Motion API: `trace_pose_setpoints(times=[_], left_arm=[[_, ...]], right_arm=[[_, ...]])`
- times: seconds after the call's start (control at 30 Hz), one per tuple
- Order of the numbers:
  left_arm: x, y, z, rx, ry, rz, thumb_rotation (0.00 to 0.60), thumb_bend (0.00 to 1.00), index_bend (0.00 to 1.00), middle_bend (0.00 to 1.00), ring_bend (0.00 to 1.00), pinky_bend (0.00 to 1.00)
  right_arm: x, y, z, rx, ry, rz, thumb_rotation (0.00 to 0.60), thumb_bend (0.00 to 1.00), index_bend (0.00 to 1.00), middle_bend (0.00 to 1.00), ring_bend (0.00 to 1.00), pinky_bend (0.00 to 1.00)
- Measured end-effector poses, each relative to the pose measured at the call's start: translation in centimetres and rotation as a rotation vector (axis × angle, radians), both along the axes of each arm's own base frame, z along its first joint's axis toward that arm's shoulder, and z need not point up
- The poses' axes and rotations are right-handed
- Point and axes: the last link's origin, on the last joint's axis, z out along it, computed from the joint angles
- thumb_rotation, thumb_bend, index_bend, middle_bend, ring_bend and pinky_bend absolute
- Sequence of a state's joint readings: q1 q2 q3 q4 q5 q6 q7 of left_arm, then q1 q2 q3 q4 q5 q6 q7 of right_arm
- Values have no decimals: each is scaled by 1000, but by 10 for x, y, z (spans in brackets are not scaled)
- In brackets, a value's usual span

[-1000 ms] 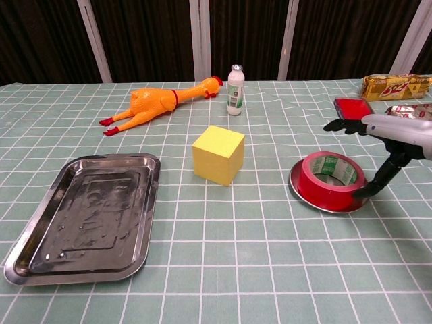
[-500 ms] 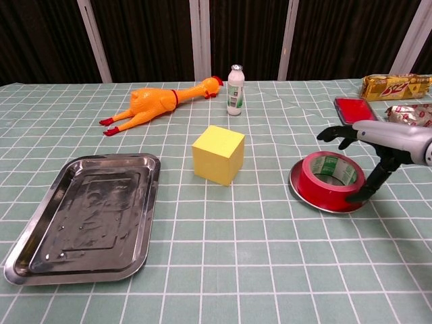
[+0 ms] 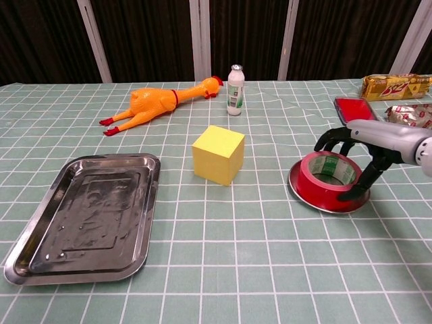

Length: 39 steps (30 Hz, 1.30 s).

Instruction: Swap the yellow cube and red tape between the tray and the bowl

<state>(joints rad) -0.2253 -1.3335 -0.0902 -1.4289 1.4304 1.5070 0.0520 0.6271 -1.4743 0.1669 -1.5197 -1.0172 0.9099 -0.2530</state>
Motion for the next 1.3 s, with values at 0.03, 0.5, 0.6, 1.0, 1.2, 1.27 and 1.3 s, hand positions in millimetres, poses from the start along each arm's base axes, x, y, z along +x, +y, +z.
trace_pose_setpoints(times=[0.03,0.5,0.6,1.0,1.2,1.27,1.3], left_arm=[[0,0,0,0,-2,0,600,79,143,0,0,0],[-2,1,5,16,-13,6,600,79,143,0,0,0],[-3,1,6,20,-17,7,600,79,143,0,0,0],[-4,3,7,21,-29,7,600,80,143,0,0,0],[-7,5,10,37,-33,17,600,81,143,0,0,0],[-8,6,11,39,-35,17,600,82,143,0,0,0],[-8,6,11,40,-34,17,600,82,143,0,0,0]], right_arm=[[1,0,0,-3,-1,2,600,35,289,312,351,81],[22,10,15,-38,-59,67,600,78,351,349,387,110],[29,22,19,-31,-79,95,600,78,351,349,388,110],[61,79,-17,89,-83,221,600,79,351,349,387,111],[82,86,-38,107,-88,267,600,79,351,349,387,110],[88,85,-41,105,-90,275,600,79,351,349,387,111],[92,84,-43,104,-91,279,600,79,351,349,387,111]])
